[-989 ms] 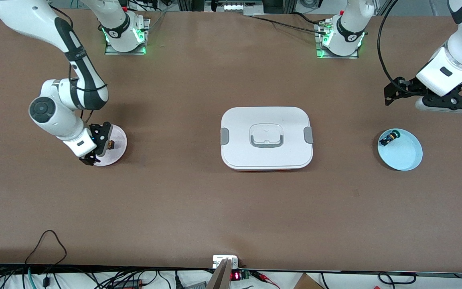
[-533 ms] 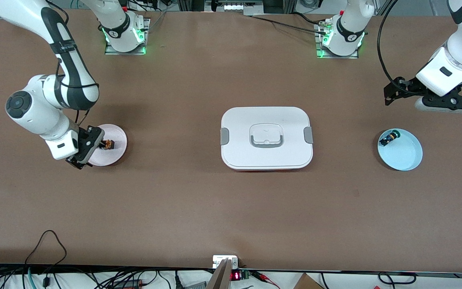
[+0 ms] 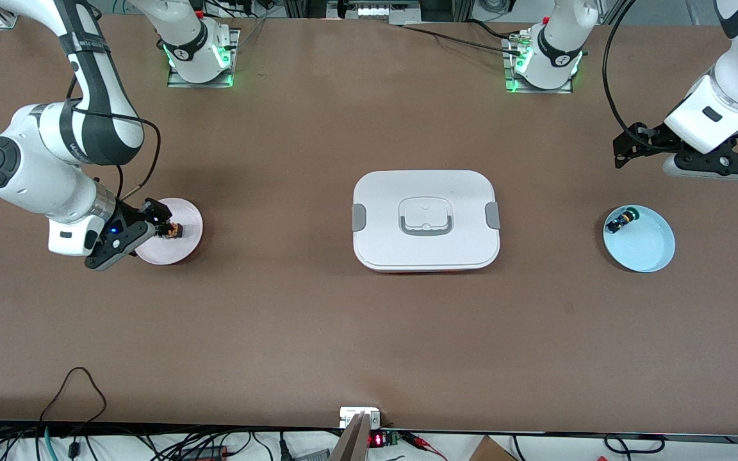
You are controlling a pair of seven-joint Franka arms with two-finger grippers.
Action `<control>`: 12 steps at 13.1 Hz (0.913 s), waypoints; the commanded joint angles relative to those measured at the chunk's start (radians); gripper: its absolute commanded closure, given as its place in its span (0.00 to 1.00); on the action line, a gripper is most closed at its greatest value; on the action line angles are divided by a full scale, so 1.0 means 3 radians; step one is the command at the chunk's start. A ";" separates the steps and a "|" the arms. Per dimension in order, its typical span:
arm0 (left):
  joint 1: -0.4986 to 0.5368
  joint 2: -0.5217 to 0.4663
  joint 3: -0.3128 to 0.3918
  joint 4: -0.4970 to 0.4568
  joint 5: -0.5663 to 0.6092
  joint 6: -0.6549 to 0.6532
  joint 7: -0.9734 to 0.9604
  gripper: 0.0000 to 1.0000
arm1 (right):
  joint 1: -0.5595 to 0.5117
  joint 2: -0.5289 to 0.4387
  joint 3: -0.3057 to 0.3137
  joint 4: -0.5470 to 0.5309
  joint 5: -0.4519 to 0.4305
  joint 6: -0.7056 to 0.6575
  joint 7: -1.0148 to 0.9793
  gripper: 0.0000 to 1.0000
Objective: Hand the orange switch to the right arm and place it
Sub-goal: 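Open the right gripper and lift it off the switch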
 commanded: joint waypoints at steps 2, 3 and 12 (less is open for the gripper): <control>-0.0013 -0.0016 -0.0006 0.0011 0.0019 -0.0003 -0.0021 0.00 | 0.0129 -0.0180 0.0001 0.0117 0.0047 -0.0562 0.0883 0.00; -0.0013 -0.0006 -0.0006 0.0082 0.0019 -0.0002 -0.0016 0.00 | 0.0221 -0.0232 0.0001 0.0254 -0.0009 -0.0858 0.1210 0.00; -0.0013 0.0101 -0.0006 0.0205 0.0080 -0.0033 -0.0016 0.00 | 0.0094 -0.0436 -0.0158 0.1232 -0.0300 -0.2138 0.2045 0.00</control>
